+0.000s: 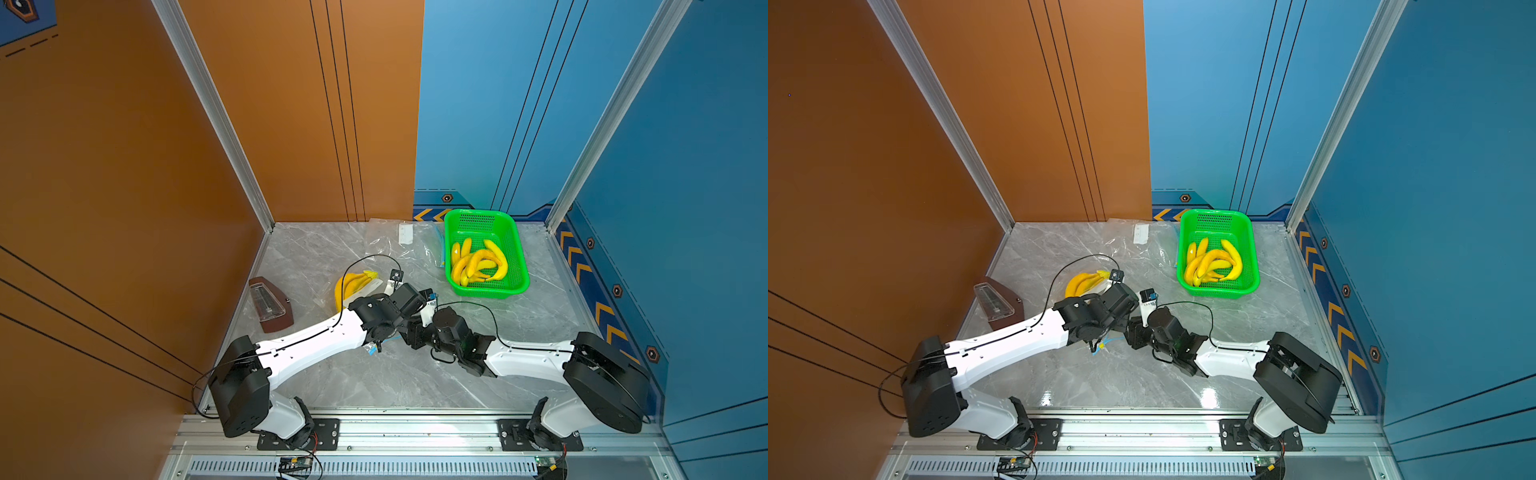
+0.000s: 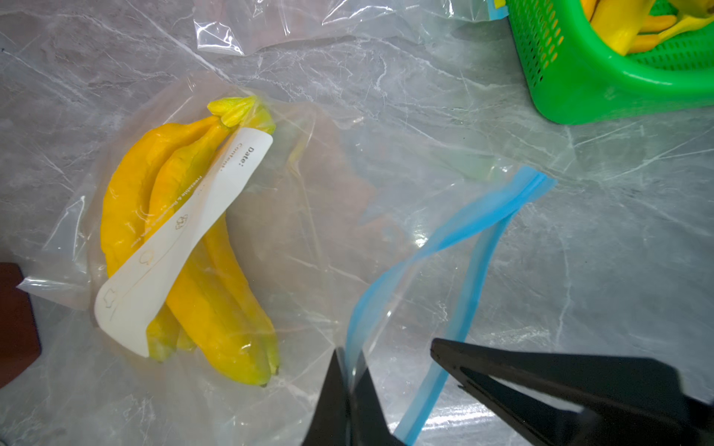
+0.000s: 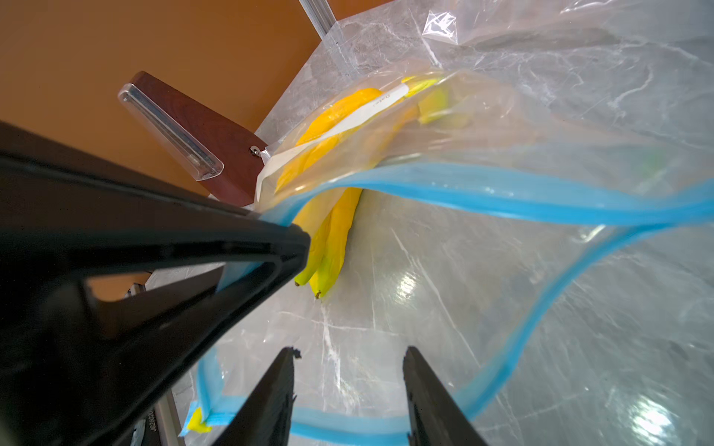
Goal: Open the zip-top bag and take out the banana
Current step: Pick up the banana from the zipper food storage bag.
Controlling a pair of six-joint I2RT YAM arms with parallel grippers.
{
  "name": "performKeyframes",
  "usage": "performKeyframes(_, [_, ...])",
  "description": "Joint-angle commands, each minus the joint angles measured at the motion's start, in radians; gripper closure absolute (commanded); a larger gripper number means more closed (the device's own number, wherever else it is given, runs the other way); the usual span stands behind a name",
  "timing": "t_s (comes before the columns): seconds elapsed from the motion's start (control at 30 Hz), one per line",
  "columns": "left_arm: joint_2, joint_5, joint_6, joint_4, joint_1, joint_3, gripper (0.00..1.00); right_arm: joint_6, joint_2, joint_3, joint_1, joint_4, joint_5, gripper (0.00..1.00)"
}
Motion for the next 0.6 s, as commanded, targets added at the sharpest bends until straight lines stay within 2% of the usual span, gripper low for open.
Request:
performKeyframes(0.0, [-0.043, 0.004, -0.031, 0.022, -0.009, -0.007, 1.0, 0.032, 0.041, 0.004, -0.005, 0.092, 0.005, 0.55])
performKeyframes(0.1, [-0.065, 0.023, -0.046, 0.051, -0.011, -0.024, 1.0, 0.076, 0.073, 0.007, -0.024, 0.139, -0.02, 0.56])
performKeyframes(0.2, [-0.116, 0.006, -0.07, 0.121, -0.038, -0.072, 1.0, 0.166, 0.079, 0.033, -0.065, 0.167, -0.108, 0.54])
performKeyframes(0.4, [-0.119, 0.036, -0.103, 0.219, -0.04, -0.117, 1.0, 0.115, 0.104, 0.103, -0.025, 0.065, -0.053, 0.49])
performKeyframes(0.57, [-0.088, 0.08, -0.116, 0.267, -0.031, -0.133, 0.99, 0.129, 0.193, 0.112, -0.004, 0.089, -0.036, 0.45])
